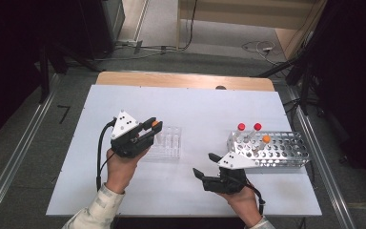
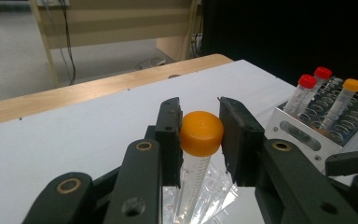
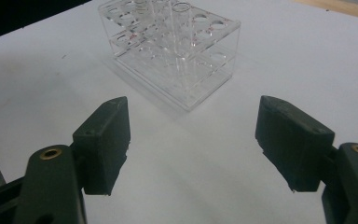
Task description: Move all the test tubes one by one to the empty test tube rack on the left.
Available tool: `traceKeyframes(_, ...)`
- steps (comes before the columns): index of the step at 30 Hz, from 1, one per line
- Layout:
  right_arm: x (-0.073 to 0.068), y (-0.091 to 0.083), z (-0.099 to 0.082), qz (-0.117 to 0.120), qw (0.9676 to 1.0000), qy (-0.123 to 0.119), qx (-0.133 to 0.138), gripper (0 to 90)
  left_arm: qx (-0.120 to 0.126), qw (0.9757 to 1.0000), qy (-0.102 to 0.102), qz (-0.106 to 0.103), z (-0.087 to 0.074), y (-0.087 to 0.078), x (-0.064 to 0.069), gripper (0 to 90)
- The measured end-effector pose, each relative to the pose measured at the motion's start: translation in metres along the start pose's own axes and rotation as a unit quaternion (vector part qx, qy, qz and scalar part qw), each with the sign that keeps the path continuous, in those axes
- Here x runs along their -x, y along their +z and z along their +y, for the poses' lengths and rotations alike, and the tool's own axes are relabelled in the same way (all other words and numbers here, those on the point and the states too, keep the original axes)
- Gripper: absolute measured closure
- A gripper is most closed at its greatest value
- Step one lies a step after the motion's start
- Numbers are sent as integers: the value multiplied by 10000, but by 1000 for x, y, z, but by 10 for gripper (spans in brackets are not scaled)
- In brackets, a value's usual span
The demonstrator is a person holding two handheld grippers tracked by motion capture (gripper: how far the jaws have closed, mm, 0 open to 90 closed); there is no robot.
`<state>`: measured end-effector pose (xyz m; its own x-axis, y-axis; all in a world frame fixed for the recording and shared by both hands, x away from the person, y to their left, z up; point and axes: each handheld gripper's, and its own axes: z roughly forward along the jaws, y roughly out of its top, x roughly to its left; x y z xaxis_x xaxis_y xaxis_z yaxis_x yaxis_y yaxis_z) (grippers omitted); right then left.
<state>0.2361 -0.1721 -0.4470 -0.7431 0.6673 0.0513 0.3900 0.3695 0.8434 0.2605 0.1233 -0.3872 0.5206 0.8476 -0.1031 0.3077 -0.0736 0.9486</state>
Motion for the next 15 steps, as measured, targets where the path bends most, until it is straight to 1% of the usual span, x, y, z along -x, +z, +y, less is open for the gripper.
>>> traceKeyframes(6,1,-1,0,-17,10000,22,3,245,-98,9998,111,126,-7,8,2,703)
traceKeyframes(11,2,-1,-1,-26,10000,-1,9,245,-207,9996,71,158,-15,14,1,703)
traceKeyframes(15,2,-1,-2,-35,10000,43,-6,245,-399,9991,38,166,-23,20,0,701)
